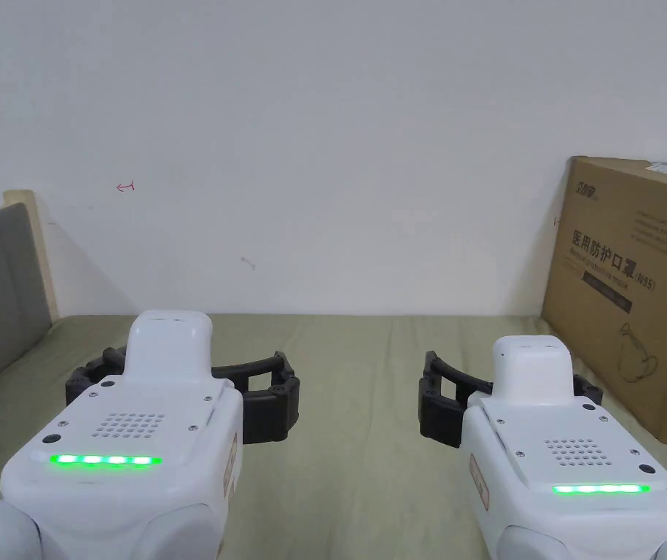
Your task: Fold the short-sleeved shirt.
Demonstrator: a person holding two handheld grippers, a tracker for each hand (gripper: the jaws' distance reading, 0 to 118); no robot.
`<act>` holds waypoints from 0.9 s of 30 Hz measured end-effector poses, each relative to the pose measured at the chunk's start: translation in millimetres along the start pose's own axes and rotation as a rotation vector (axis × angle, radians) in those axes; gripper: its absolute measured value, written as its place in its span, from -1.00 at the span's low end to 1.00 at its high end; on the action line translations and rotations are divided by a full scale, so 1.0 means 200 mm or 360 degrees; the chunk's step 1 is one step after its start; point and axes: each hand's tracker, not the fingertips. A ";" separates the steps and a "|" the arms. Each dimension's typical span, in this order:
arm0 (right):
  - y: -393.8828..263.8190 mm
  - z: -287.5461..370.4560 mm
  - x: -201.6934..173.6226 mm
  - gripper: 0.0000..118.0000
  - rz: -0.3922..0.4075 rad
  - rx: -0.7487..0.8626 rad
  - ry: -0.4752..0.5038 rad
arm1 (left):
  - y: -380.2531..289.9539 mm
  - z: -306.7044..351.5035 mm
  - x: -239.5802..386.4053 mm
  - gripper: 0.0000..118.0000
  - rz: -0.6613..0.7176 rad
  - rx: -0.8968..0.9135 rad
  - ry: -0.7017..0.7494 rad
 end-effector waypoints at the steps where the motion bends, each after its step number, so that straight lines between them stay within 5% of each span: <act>1: 0.00 0.00 0.00 0.54 0.0001 -0.0002 -0.0004 | 0.00 -0.01 0.00 0.99 0.0002 -0.0025 0.0001; 7: -0.01 0.00 0.01 0.54 -0.0004 -0.0012 -0.0025 | 0.01 -0.05 0.03 0.99 -0.0030 -0.0168 0.0159; 27: -0.02 -0.01 0.03 0.54 -0.0015 -0.0034 -0.0039 | 0.02 -0.02 0.07 0.99 -0.0050 -0.0174 0.0112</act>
